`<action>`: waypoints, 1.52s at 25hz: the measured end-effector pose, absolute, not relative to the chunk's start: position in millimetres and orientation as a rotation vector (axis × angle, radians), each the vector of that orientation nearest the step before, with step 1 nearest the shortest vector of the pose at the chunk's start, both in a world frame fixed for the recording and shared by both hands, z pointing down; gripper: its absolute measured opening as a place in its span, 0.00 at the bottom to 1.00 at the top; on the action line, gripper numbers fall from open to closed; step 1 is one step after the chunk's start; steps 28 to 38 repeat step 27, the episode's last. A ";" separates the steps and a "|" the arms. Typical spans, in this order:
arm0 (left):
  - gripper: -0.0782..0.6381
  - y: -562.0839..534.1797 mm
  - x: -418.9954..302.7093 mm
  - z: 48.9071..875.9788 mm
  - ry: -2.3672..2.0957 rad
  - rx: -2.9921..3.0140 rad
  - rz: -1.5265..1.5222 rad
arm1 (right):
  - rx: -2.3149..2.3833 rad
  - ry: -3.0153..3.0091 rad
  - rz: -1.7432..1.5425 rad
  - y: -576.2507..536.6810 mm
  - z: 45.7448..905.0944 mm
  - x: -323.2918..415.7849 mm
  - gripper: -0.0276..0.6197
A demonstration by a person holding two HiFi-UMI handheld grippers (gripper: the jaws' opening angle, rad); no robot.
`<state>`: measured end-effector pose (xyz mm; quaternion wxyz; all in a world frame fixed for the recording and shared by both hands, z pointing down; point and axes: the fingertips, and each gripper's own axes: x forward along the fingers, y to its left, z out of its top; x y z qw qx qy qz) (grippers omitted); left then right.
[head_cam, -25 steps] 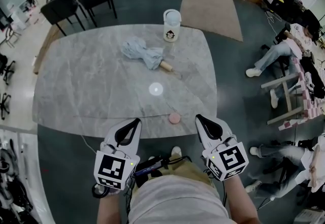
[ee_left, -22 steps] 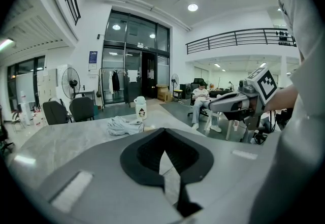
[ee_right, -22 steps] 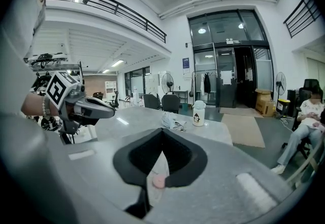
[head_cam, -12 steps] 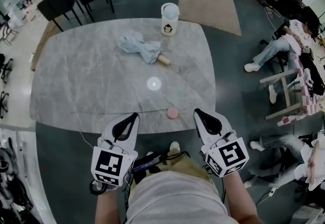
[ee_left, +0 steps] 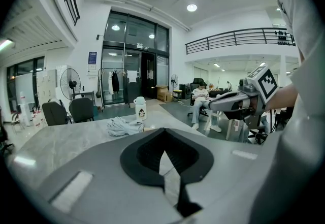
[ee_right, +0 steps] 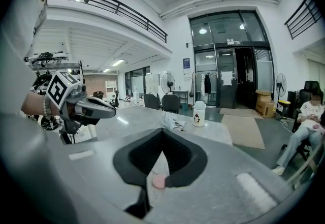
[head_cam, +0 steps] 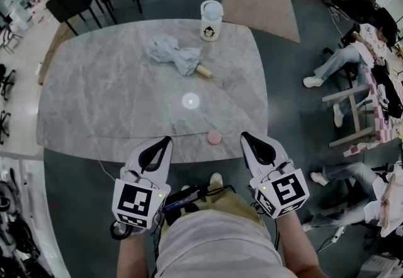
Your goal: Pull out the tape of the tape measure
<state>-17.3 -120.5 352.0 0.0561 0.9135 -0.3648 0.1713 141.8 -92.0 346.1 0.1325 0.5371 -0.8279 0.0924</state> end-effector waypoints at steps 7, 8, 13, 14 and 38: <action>0.13 -120.6 -16.7 352.8 -1.106 2.771 0.522 | 1.551 -2.398 0.263 -92.3 346.0 141.3 0.05; 0.13 -120.6 -16.4 353.0 -1.106 2.771 0.524 | 1.552 -2.398 0.265 -92.1 346.5 141.7 0.05; 0.13 -120.5 -16.7 353.1 -1.105 2.772 0.526 | 1.551 -2.400 0.271 -91.5 348.4 141.1 0.05; 0.13 -120.7 -16.8 353.1 -1.105 2.772 0.528 | 1.549 -2.399 0.270 -91.8 348.3 140.8 0.05; 0.13 -124.2 -17.8 353.3 -1.113 2.771 0.535 | 1.528 -2.392 0.260 -94.9 348.1 137.6 0.05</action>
